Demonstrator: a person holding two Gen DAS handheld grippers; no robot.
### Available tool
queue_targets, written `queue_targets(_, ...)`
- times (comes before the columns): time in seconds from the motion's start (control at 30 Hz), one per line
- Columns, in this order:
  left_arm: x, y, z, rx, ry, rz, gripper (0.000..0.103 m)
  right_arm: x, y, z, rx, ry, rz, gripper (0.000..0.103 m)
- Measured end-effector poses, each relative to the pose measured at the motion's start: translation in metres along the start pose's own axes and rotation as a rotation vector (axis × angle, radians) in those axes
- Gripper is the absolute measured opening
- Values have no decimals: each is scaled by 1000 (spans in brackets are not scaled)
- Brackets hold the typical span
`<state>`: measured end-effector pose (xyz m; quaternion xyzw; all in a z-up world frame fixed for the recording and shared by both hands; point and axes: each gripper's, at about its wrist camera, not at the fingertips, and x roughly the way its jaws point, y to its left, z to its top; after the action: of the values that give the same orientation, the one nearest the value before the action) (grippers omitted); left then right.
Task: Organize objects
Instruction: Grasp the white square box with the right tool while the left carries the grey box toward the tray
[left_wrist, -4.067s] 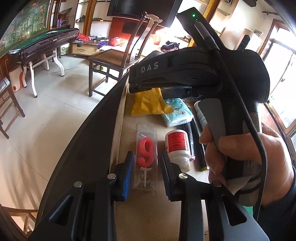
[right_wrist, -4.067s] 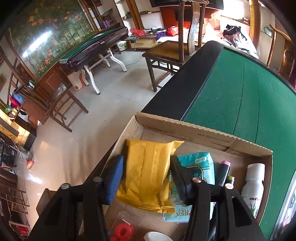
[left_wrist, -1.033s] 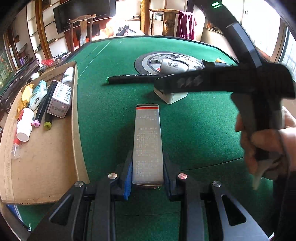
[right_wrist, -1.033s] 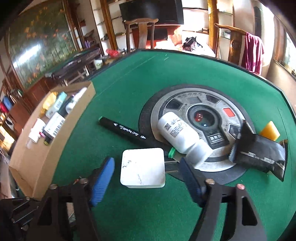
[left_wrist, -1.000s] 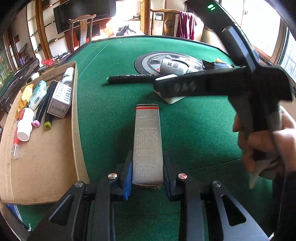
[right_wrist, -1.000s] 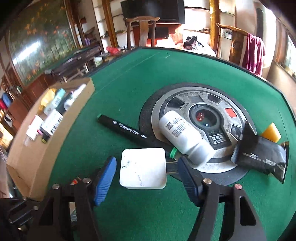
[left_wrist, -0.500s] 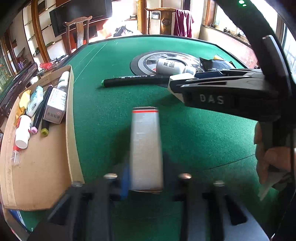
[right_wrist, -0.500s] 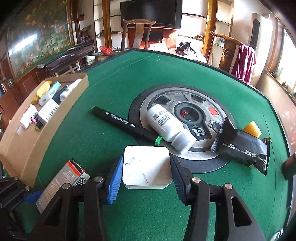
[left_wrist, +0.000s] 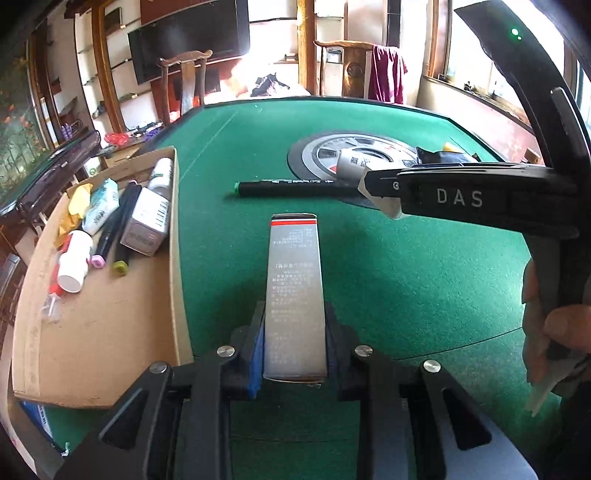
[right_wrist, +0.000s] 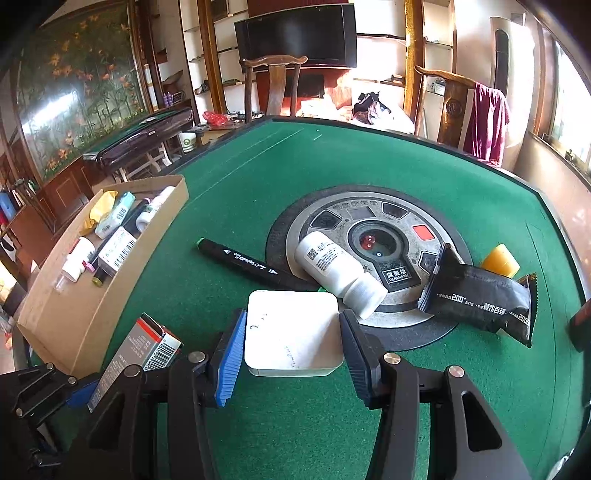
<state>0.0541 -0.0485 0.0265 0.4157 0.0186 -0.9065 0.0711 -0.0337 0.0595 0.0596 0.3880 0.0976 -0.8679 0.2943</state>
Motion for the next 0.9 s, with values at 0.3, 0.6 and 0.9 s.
queue_targets(0.3,-8,-7,-2,30,-46,42,26,-3,-2,0,26,-15,11,54)
queue_targets(0.6,-11,-6,-2,22,-66,46,26,-4,-9,-7,51,-7,19,54)
queue_targets(0.9,-12,-6,-2,18,-70,42,26,-6,-3,-11,33,-9,30,54)
